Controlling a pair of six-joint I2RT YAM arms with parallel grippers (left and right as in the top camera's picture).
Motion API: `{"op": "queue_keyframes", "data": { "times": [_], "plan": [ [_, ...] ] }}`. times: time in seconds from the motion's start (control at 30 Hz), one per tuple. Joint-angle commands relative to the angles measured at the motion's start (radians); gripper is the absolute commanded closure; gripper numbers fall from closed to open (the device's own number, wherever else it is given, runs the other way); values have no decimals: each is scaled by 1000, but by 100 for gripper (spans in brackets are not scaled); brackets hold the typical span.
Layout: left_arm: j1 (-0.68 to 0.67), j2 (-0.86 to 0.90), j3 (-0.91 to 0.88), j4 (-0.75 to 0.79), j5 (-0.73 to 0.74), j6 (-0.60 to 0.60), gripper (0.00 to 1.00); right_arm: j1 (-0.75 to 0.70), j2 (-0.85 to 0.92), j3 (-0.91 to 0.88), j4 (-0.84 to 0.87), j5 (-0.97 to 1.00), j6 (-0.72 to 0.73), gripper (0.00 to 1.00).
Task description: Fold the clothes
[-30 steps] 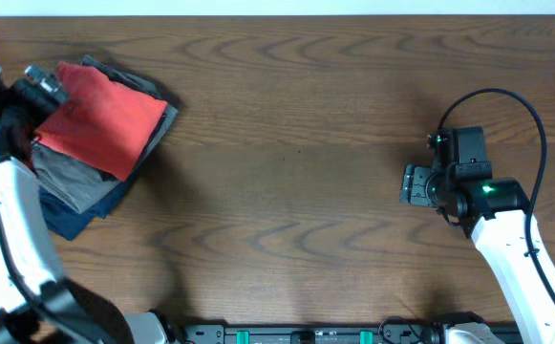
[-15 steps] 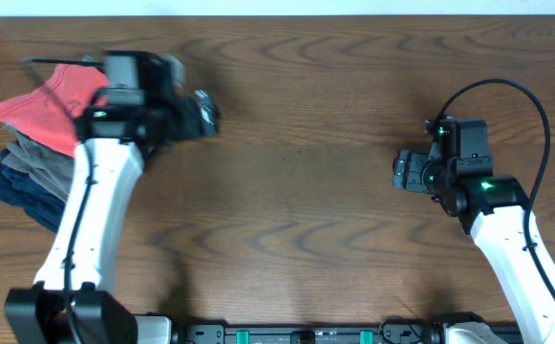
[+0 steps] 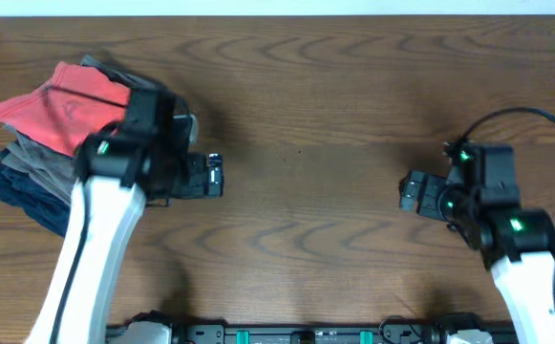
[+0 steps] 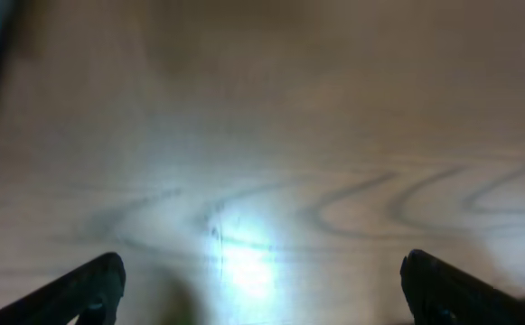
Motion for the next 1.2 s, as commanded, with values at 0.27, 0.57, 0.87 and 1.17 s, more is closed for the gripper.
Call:
{"op": "queue_keyframes", "data": {
  "times": [0.27, 0.57, 0.87, 1.17],
  "plan": [
    [-1, -655, -336, 314, -124, 48, 2, -9, -426, -47, -19, 198, 20, 1],
    [-1, -875, -534, 347, -127, 48, 2, -9, -467, -79, -103, 218, 21, 1],
    [-1, -875, -534, 206, -127, 48, 2, -9, -467, -79, -114, 218, 21, 1],
    [-1, -875, -534, 201, -127, 48, 2, -9, -467, -79, -114, 218, 21, 1]
  ]
}}
